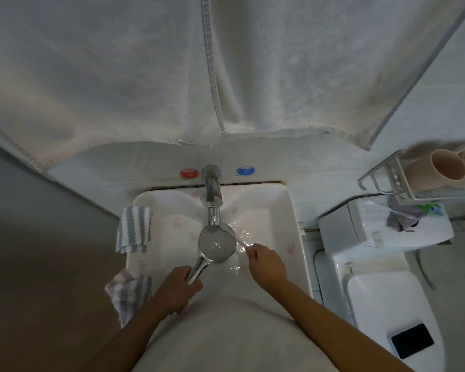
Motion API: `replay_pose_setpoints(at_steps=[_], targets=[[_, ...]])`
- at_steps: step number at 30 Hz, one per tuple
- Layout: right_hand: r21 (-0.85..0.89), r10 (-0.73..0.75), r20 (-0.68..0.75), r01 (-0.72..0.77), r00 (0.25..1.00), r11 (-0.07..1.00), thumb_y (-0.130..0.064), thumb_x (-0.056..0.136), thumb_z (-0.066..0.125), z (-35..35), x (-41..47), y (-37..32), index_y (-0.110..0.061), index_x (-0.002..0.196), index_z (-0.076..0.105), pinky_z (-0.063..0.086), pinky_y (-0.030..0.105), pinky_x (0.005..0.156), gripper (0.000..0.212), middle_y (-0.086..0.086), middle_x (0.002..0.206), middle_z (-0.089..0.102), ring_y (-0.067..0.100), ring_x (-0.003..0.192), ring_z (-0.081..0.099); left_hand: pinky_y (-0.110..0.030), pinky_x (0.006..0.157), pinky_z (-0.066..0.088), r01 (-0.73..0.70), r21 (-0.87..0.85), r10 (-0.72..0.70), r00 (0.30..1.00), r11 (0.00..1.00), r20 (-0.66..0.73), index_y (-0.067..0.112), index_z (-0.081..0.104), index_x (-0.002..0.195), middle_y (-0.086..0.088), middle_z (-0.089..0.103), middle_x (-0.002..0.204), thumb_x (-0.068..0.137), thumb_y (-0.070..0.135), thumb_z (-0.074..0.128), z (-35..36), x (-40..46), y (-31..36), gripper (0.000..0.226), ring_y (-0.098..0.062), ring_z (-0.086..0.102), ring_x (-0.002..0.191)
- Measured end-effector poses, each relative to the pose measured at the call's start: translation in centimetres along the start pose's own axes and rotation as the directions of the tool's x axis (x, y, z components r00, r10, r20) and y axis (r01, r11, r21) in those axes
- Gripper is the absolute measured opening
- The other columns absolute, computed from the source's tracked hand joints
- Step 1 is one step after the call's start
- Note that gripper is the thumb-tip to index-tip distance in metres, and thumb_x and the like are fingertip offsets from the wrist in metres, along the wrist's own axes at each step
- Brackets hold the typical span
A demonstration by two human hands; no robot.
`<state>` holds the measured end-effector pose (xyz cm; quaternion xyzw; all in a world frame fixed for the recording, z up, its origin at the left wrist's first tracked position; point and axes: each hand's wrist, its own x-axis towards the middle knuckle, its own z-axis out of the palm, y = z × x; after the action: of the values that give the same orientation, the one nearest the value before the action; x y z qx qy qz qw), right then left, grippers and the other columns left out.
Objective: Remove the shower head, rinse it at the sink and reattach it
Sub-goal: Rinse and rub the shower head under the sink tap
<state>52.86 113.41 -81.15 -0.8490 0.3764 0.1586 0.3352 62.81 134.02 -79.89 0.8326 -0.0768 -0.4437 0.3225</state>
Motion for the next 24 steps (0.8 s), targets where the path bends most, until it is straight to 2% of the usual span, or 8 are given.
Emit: replay_pose_setpoints(at_steps=[2,4,11,15,19,24], targets=[[0.011,-0.018,0.017,0.018,1.000,1.000,-0.036,0.107,0.034,0.03,-0.03,-0.14,-0.013,0.089,0.055,0.032,0.033,0.065,0.036,0.014,0.092,0.063,0.032,0.080,0.051,-0.023,0.032,0.033,-0.002,0.003,0.002,1.000,1.000,0.002,0.009,0.050,0.073,-0.009,0.050,0.054,0.086,0.011,0.061,0.04,-0.04,0.04,0.018,-0.018,0.041,0.031],[0.036,-0.028,0.037,0.027,0.999,0.999,-0.034,0.107,0.035,-0.02,-0.20,-0.24,-0.014,0.081,0.048,0.032,0.033,0.064,0.035,0.011,0.083,0.056,0.028,0.076,0.046,-0.023,0.033,0.033,0.018,-0.019,-0.019,1.000,1.000,-0.002,0.009,0.050,0.074,-0.009,0.050,0.055,0.087,0.012,0.061,0.02,-0.05,-0.05,0.017,-0.018,0.041,0.032],[0.017,-0.025,0.077,0.024,0.997,1.000,-0.034,0.105,0.036,0.05,-0.60,-0.14,-0.014,0.076,0.046,0.034,0.032,0.064,0.036,0.003,0.075,0.050,0.026,0.075,0.047,-0.020,0.038,0.031,0.078,-0.071,-0.078,0.997,0.994,-0.009,0.012,0.050,0.074,-0.005,0.049,0.053,0.088,0.018,0.059,0.09,-0.29,-0.03,0.017,-0.018,0.043,0.035],[0.060,0.002,0.030,-0.004,1.000,0.998,-0.034,0.104,0.036,-0.08,-0.31,-0.10,-0.016,0.074,0.045,0.034,0.032,0.062,0.037,0.003,0.073,0.050,0.027,0.073,0.049,-0.033,0.049,0.035,0.087,-0.103,-0.088,0.996,0.991,-0.010,0.015,0.048,0.072,-0.005,0.049,0.053,0.083,0.024,0.059,-0.52,-0.06,-0.08,0.018,-0.019,0.044,0.039],[0.094,0.007,-0.001,-0.007,1.000,0.996,-0.033,0.106,0.036,-0.30,-0.04,-0.50,-0.022,0.064,0.034,0.032,0.032,0.062,0.043,-0.003,0.064,0.042,0.026,0.072,0.046,-0.029,0.043,0.034,0.052,-0.059,-0.050,0.999,0.997,0.021,0.014,0.048,0.071,-0.005,0.049,0.053,0.084,0.020,0.059,-0.42,-0.22,0.15,0.018,-0.020,0.044,0.038],[0.127,0.017,-0.003,-0.016,1.000,0.992,-0.033,0.106,0.035,-0.15,0.20,-0.45,-0.025,0.064,0.032,0.033,0.032,0.063,0.043,-0.003,0.064,0.040,0.025,0.071,0.045,-0.019,0.031,0.029,0.006,0.005,-0.006,0.999,1.000,0.040,0.011,0.050,0.073,-0.005,0.050,0.052,0.087,0.015,0.059,0.14,-0.63,0.51,0.017,-0.018,0.042,0.034]])
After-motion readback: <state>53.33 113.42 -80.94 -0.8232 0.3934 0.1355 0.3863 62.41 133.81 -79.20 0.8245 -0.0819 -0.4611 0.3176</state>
